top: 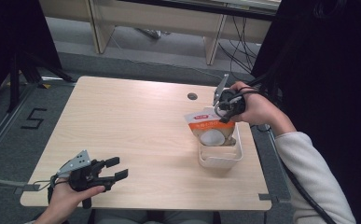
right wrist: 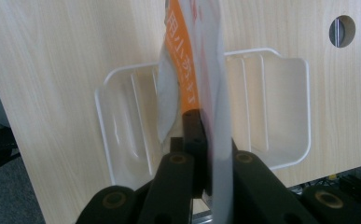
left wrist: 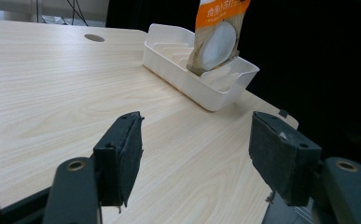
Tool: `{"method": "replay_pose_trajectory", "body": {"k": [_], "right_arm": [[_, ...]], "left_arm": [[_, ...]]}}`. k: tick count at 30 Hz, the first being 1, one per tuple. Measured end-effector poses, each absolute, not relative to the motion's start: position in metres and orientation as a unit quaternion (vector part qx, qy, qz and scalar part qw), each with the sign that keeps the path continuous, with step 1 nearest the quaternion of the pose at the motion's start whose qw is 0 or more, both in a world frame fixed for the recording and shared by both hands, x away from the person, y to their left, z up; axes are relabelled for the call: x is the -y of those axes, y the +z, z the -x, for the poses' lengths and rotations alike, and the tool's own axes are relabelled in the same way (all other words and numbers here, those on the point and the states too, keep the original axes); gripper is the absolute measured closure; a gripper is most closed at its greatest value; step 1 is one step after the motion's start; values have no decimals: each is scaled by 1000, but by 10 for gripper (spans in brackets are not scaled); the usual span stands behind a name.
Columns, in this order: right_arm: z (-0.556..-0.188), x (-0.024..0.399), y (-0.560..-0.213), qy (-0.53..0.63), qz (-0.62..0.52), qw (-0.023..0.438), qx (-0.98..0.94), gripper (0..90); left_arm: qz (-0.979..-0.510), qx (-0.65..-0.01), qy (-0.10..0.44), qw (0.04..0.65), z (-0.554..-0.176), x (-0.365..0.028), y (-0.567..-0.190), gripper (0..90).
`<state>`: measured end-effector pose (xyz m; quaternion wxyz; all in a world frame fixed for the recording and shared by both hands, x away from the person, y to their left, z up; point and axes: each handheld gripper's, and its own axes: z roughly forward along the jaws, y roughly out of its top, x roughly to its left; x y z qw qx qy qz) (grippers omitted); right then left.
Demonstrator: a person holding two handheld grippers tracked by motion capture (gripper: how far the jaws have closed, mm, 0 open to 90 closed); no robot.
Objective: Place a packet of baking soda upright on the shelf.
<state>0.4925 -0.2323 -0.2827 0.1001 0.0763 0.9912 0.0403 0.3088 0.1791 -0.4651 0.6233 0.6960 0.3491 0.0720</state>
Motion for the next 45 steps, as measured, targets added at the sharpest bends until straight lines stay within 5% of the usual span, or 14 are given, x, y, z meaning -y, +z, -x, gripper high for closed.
{"method": "replay_pose_trajectory", "body": {"k": [45], "right_arm": [[-496,240,-305,13,-84,91,-992,900]], "left_arm": [[-694,-355,69,622,-308,-178,-466,343]]}}
